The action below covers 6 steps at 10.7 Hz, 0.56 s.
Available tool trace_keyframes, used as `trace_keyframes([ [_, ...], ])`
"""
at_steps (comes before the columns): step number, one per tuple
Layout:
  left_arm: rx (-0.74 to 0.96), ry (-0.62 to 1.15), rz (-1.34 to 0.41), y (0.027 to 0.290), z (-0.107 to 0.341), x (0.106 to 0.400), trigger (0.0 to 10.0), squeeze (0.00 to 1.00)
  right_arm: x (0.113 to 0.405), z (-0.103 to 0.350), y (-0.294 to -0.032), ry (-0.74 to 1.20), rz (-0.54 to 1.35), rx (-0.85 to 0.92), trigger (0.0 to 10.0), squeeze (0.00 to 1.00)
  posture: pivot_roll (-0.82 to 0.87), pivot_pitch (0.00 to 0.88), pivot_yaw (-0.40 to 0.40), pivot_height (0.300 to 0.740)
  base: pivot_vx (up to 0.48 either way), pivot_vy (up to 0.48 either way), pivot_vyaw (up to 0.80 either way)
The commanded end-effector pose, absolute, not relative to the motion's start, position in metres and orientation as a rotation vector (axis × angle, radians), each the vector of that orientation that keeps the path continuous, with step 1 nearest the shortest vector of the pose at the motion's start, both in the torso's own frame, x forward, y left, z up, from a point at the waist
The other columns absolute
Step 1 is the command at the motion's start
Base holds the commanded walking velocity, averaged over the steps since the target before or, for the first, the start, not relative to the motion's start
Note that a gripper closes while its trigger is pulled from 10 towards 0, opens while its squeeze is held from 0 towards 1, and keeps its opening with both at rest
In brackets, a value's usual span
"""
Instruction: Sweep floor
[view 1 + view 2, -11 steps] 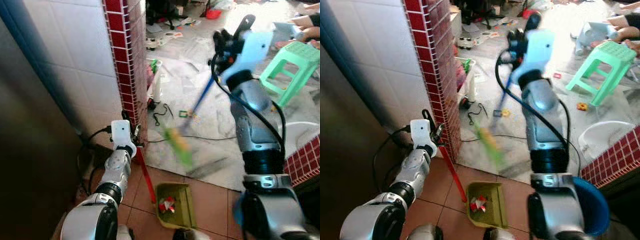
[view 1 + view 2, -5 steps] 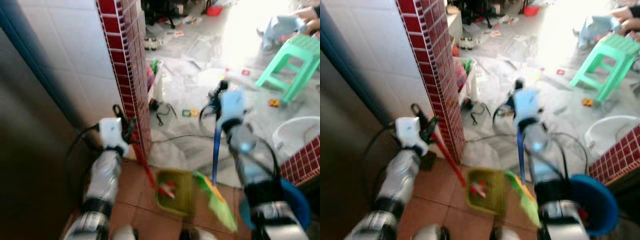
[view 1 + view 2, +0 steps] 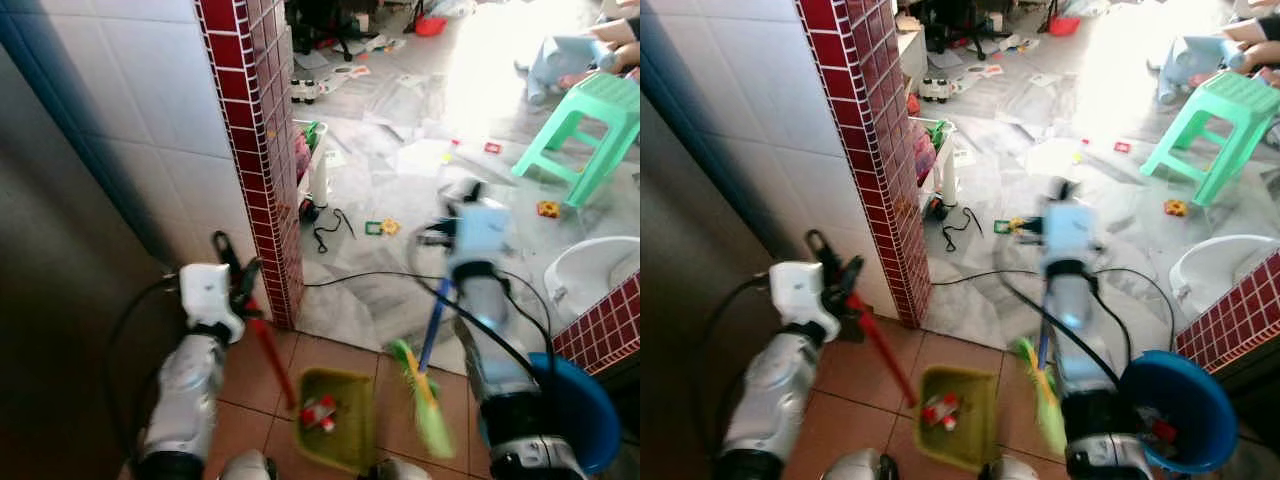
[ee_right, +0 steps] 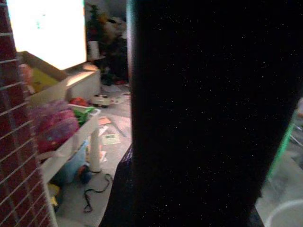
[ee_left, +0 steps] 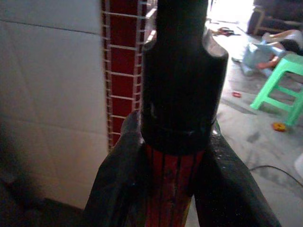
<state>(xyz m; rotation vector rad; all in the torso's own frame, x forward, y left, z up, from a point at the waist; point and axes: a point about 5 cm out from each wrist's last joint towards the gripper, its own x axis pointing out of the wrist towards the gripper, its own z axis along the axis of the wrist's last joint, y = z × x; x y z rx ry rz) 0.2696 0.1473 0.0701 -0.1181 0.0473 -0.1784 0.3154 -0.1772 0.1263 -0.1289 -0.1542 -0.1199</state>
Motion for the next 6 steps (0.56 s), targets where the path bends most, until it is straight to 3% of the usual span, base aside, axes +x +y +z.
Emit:
trace_keyframes([
  [1,-0.114,-0.045,-0.178,0.15,0.094,0.277,10.0,0.0,0.314,0.121,-0.177,-0.127,-0.126,-0.128,10.0,0.0,-0.09,0.0,-0.009,0.74,0.0,0.0,0.0],
  [4,-0.148,0.021,-0.199,0.15,0.094,0.264,10.0,0.0,0.303,0.111,-0.172,-0.098,-0.103,-0.099,10.0,0.0,-0.09,0.0,0.036,0.74,0.0,0.0,-0.8],
  [6,-0.127,0.06,-0.213,0.152,0.089,0.25,10.0,0.0,0.298,0.112,-0.183,-0.12,-0.125,-0.1,10.0,0.0,-0.08,0.0,0.067,0.74,0.0,0.0,0.0],
])
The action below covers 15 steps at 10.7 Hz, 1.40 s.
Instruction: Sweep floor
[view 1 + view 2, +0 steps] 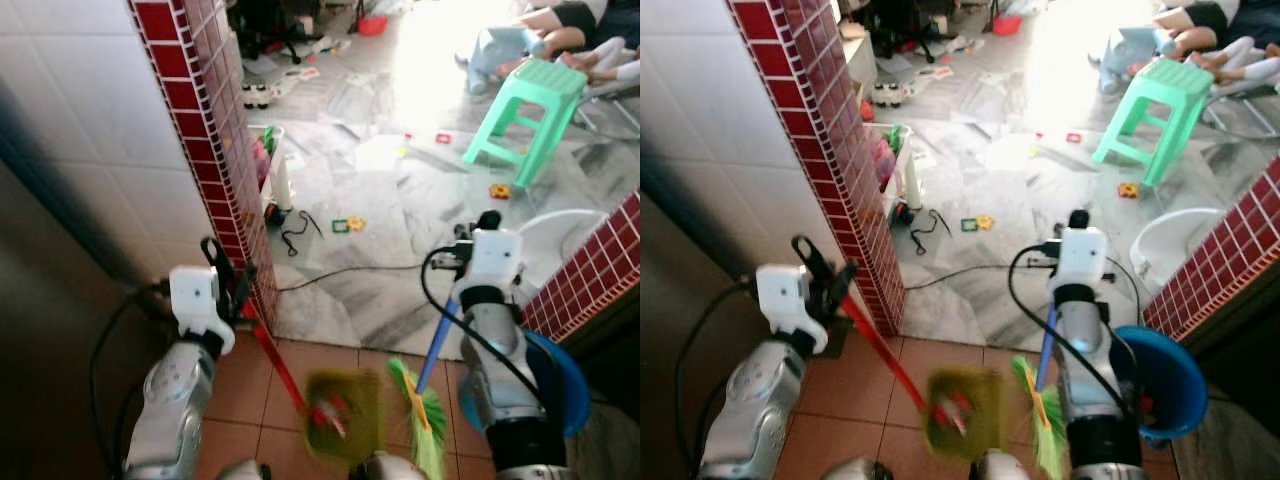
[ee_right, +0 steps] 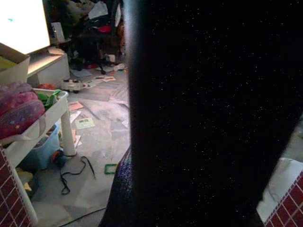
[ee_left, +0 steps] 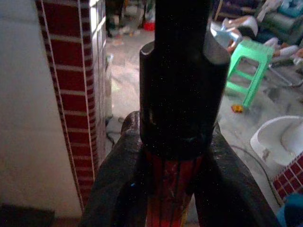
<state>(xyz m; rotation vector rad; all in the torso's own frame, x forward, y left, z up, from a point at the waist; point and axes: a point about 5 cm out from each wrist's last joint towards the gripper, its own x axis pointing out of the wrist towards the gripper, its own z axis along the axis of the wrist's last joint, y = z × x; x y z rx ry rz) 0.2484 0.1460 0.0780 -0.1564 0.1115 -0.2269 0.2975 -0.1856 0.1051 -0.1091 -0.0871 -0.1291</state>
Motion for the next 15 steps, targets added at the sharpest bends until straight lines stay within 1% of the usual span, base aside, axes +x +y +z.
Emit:
trace_keyframes([
  [1,-0.119,0.076,-0.207,0.156,0.091,0.252,10.0,0.0,0.296,0.11,-0.194,-0.107,-0.155,-0.106,10.0,0.0,-0.07,0.0,0.064,0.74,0.0,0.0,-0.66],
  [2,-0.129,0.08,-0.208,0.154,0.097,0.258,10.0,0.0,0.296,0.109,-0.197,-0.094,-0.156,-0.115,10.0,0.0,-0.08,0.0,0.051,0.74,0.0,0.0,-0.8],
  [3,-0.164,0.076,-0.209,0.151,0.103,0.261,10.0,0.0,0.297,0.112,-0.196,-0.098,-0.132,-0.129,10.0,0.0,-0.09,0.0,0.025,0.74,0.0,0.0,-0.8],
  [4,-0.192,0.079,-0.199,0.151,0.105,0.259,10.0,0.0,0.296,0.115,-0.192,-0.1,-0.112,-0.134,10.0,0.0,-0.11,0.0,0.017,0.74,0.0,0.0,-0.8],
  [6,-0.193,0.111,-0.201,0.151,0.098,0.248,10.0,0.0,0.291,0.112,-0.189,-0.095,-0.122,-0.097,10.0,0.0,-0.1,0.0,0.04,0.74,0.0,0.0,-0.8],
  [8,-0.198,0.117,-0.188,0.155,0.098,0.248,10.0,0.0,0.29,0.104,-0.192,-0.077,-0.154,-0.055,10.0,0.0,-0.09,0.0,0.055,0.74,0.0,0.0,-0.65],
  [10,-0.208,0.13,-0.174,0.157,0.092,0.25,10.0,0.0,0.294,0.086,-0.194,-0.014,-0.161,-0.033,10.0,0.0,-0.06,0.0,0.046,0.74,0.0,0.0,0.0],
  [12,-0.2,0.134,-0.162,0.163,0.092,0.248,10.0,0.0,0.301,0.098,-0.194,-0.05,-0.151,-0.036,10.0,0.0,-0.06,0.0,0.04,0.74,0.0,0.0,0.0],
  [13,-0.2,0.134,-0.162,0.162,0.092,0.248,10.0,0.0,0.301,0.098,-0.195,-0.053,-0.15,-0.037,10.0,0.0,-0.06,0.0,0.038,0.74,0.0,0.0,0.0],
  [15,-0.21,0.128,-0.173,0.155,0.093,0.251,10.0,0.0,0.305,0.101,-0.195,-0.07,-0.142,-0.041,10.0,0.0,-0.06,0.0,0.034,0.74,-0.343,0.0,0.0],
])
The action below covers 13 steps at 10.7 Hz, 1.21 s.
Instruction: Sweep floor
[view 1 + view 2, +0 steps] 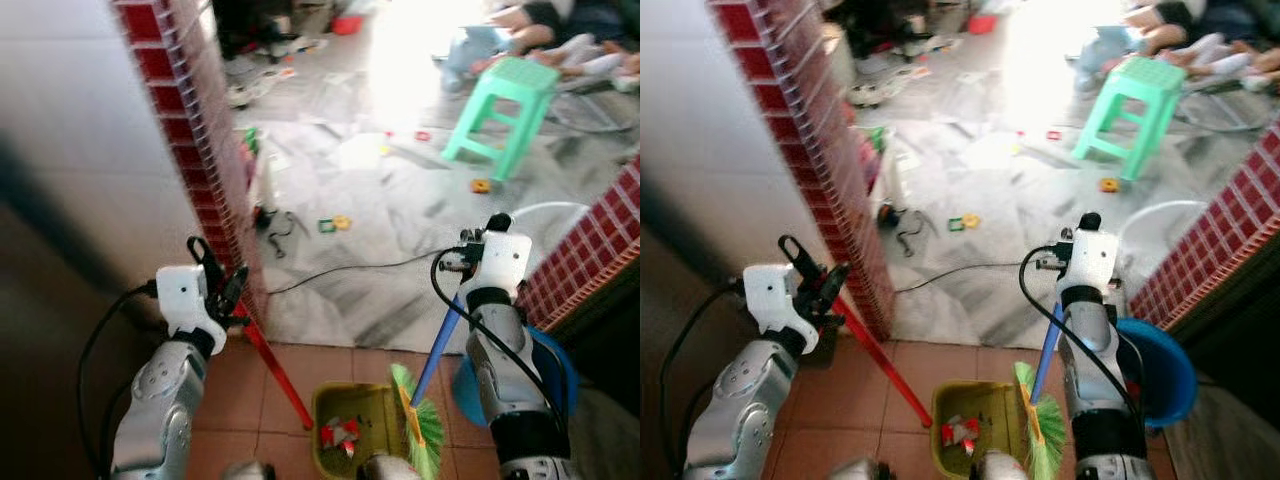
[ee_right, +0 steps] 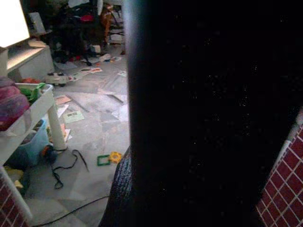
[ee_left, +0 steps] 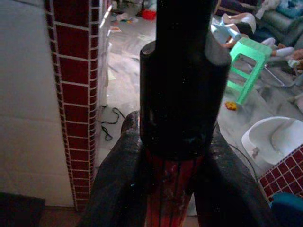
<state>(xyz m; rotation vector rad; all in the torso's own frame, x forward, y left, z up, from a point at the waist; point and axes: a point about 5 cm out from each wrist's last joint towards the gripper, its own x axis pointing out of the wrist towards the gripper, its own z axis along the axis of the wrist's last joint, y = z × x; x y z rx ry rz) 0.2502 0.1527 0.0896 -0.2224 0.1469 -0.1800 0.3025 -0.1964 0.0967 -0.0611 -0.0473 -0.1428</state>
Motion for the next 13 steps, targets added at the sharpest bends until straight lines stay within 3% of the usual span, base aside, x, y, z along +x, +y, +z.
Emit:
trace_keyframes([
  [1,-0.212,0.128,-0.18,0.1531,0.0933,0.2506,10.0,0.0,0.3049,0.1015,-0.1957,-0.071,-0.14,-0.042,10.0,0.0,-0.07,0.0,0.031,0.74,-0.349,0.0,0.0],
  [8,-0.215,0.125,-0.178,0.1516,0.0925,0.2541,10.0,0.0,0.3075,0.1048,-0.1986,-0.076,-0.121,-0.063,10.0,0.0,-0.08,0.0,0.018,0.74,-0.374,0.0,0.0],
  [11,-0.214,0.119,-0.159,0.1526,0.0918,0.2556,10.0,0.0,0.3063,0.1025,-0.1998,-0.063,-0.11,-0.074,10.0,0.0,-0.07,0.0,-0.004,0.74,0.0,0.0,0.0],
  [13,-0.224,0.095,-0.107,0.1559,0.092,0.257,10.0,0.0,0.3066,0.1004,-0.1966,-0.035,-0.06,-0.095,10.0,0.0,-0.05,0.0,-0.088,0.74,0.0,0.0,0.0],
])
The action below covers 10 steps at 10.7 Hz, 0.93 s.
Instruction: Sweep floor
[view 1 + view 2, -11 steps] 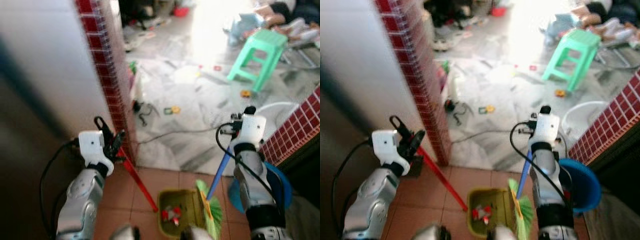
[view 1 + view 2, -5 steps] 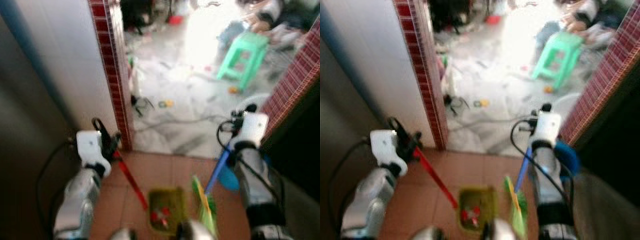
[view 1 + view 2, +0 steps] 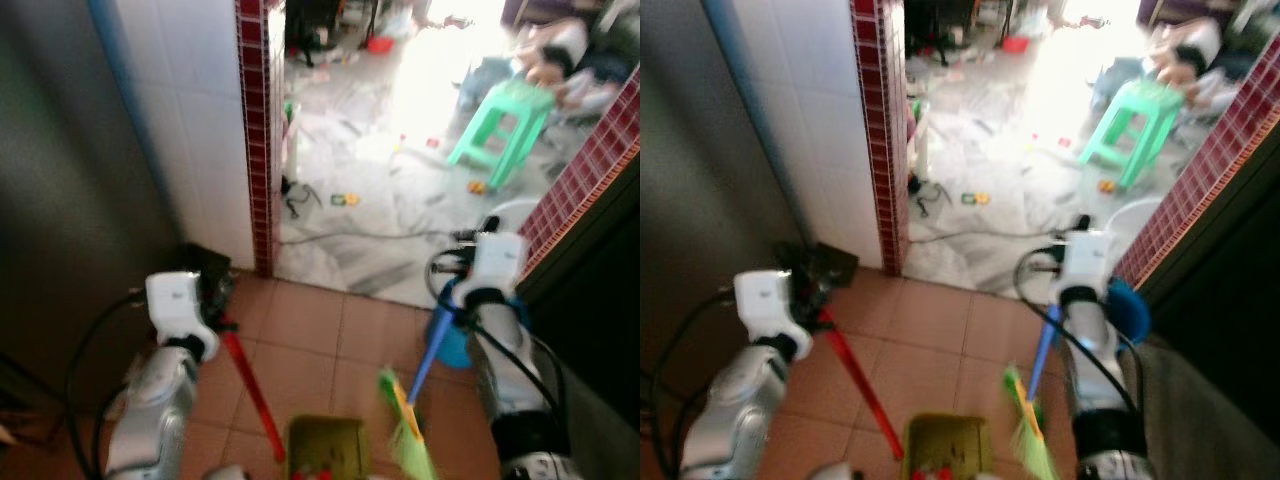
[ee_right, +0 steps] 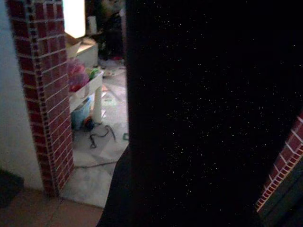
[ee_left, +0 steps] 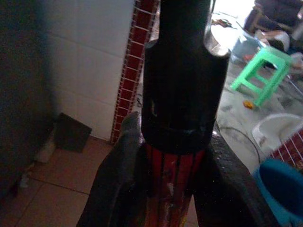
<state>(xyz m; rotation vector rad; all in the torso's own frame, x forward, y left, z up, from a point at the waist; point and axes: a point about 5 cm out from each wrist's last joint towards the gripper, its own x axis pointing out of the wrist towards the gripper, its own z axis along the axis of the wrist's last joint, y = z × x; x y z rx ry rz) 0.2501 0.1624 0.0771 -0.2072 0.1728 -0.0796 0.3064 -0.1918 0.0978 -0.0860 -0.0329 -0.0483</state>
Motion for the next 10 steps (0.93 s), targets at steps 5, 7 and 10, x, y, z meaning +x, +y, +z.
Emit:
trace_keyframes([
  [5,-0.184,0.074,-0.143,0.156,0.099,0.267,10.0,0.0,0.317,0.101,-0.182,-0.046,-0.055,-0.06,10.0,0.0,-0.03,0.0,-0.032,0.74,0.0,0.0,-0.48],
  [7,-0.18,0.053,-0.145,0.159,0.108,0.274,10.0,0.0,0.317,0.102,-0.181,-0.054,-0.065,-0.053,10.0,0.0,-0.03,0.0,-0.013,0.74,0.0,0.0,-0.8],
  [10,-0.213,0.07,-0.165,0.157,0.102,0.27,10.0,0.0,0.313,0.1,-0.19,-0.047,-0.098,-0.07,10.0,0.0,-0.05,0.0,0.001,0.74,0.0,0.0,-0.8],
])
